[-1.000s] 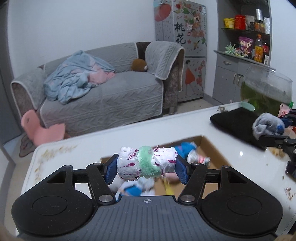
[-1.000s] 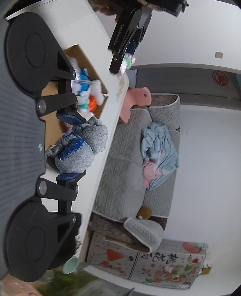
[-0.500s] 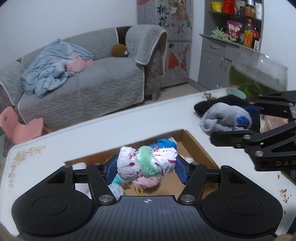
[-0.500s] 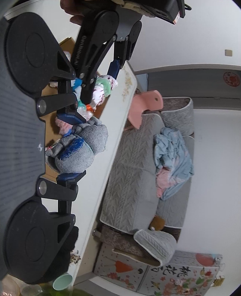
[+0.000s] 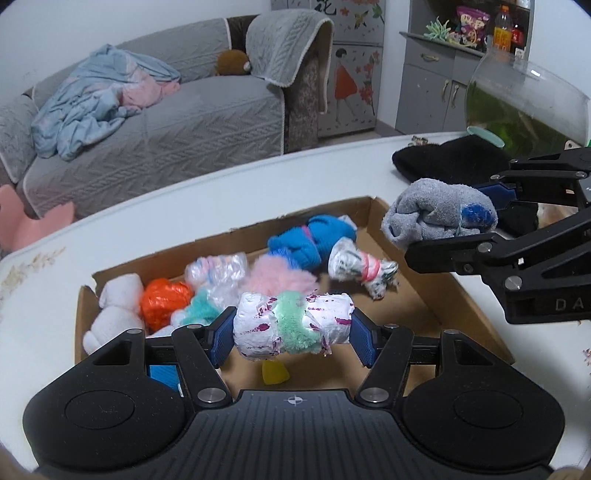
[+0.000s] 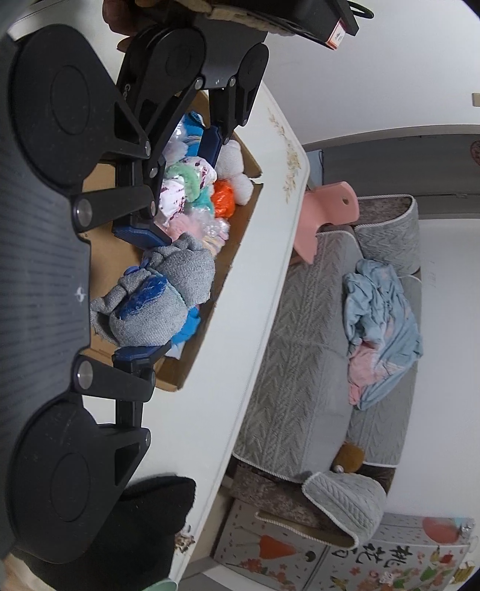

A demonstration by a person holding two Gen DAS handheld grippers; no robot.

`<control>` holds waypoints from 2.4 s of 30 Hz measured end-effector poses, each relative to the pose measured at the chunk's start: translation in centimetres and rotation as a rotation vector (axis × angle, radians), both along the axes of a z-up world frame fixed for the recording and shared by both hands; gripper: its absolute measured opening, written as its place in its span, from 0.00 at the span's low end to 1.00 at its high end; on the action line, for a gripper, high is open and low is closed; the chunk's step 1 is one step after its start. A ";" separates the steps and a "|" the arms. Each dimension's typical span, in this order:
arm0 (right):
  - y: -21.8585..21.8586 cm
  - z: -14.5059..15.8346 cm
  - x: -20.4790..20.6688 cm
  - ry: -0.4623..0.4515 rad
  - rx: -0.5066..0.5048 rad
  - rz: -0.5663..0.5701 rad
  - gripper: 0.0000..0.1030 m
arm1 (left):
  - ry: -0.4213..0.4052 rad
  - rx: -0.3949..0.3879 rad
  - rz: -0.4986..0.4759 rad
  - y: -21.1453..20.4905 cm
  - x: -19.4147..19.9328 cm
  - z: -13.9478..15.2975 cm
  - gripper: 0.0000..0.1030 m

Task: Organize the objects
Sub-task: 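Carry both held bundles into the box and open both grippers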

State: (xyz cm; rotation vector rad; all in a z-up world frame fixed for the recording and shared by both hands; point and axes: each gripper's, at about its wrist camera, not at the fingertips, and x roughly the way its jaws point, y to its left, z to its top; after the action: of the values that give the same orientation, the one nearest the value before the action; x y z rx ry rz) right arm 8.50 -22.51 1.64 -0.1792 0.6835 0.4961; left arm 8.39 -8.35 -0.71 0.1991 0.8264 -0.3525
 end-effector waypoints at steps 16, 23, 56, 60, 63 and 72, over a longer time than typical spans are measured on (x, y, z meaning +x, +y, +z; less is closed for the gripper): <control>1.1 -3.6 1.9 0.099 -0.036 0.028 0.47 | 0.080 0.023 0.043 0.7 1.7 -4.4 0.66; 2.2 -5.4 2.9 0.146 -0.052 0.060 0.48 | 0.070 0.048 0.045 0.8 2.1 -5.2 0.67; 2.3 -4.9 3.5 0.192 -0.097 0.036 0.61 | 0.053 0.087 0.052 0.0 1.4 -5.2 0.84; 2.5 -4.5 3.4 0.186 -0.097 0.039 0.61 | 0.060 0.082 0.056 0.2 1.4 -5.0 0.84; 2.6 -4.3 3.4 0.185 -0.098 0.040 0.62 | 0.064 0.081 0.056 0.2 1.2 -4.7 0.84; 2.5 -3.7 3.0 0.184 -0.092 0.011 0.72 | 0.069 0.070 0.086 0.5 0.3 -3.6 0.86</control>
State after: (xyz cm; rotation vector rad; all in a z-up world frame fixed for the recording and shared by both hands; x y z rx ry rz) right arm 11.46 -20.04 -2.03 -0.2256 0.8862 0.4955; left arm 8.71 -7.88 -4.34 0.2171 0.9136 -0.2505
